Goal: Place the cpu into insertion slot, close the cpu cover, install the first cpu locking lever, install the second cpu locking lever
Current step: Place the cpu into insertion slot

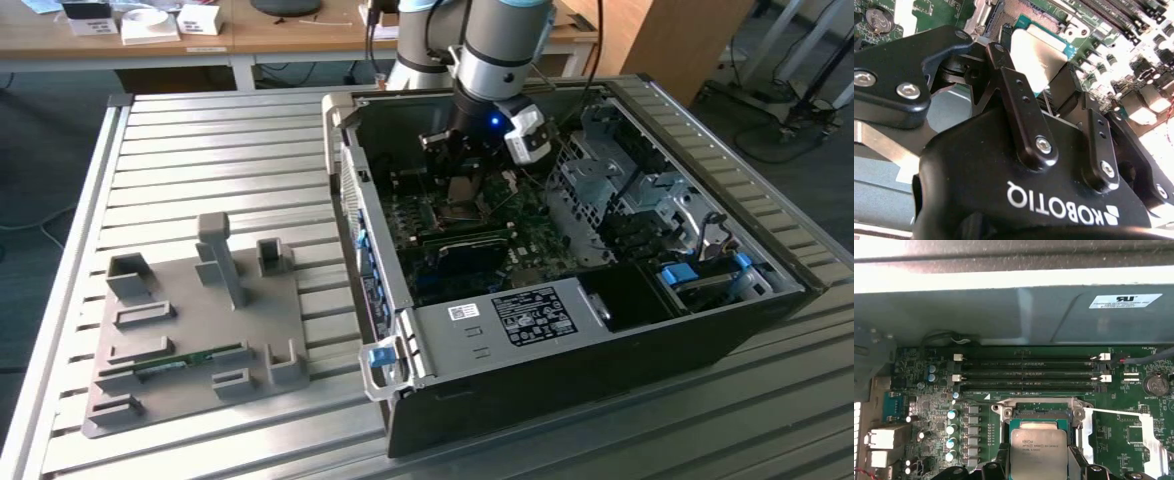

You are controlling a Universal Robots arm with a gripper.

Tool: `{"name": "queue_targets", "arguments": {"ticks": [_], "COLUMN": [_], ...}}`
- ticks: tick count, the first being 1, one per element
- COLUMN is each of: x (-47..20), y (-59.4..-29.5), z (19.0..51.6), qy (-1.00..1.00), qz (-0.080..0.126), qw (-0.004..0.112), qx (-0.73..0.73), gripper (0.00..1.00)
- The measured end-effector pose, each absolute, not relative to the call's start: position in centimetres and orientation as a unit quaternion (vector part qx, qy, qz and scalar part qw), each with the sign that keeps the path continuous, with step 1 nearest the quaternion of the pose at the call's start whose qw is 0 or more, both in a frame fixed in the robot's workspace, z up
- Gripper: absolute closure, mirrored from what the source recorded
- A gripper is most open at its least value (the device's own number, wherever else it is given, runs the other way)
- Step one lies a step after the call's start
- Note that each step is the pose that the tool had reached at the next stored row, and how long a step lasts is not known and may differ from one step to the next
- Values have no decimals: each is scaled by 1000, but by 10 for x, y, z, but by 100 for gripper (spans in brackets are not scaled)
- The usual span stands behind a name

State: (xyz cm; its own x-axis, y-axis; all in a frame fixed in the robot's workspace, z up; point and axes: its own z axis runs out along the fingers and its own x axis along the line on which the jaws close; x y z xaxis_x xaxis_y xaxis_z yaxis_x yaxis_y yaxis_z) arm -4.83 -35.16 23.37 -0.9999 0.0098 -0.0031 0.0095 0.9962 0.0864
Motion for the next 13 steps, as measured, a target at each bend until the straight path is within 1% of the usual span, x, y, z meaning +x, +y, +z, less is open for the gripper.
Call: {"name": "queue_targets", "arguments": {"ticks": [13], "x": [-47], "y": [-347], "z": [231], "qy": [999], "qz": [39], "qw": [2], "qx": [11], "gripper": [46]}}
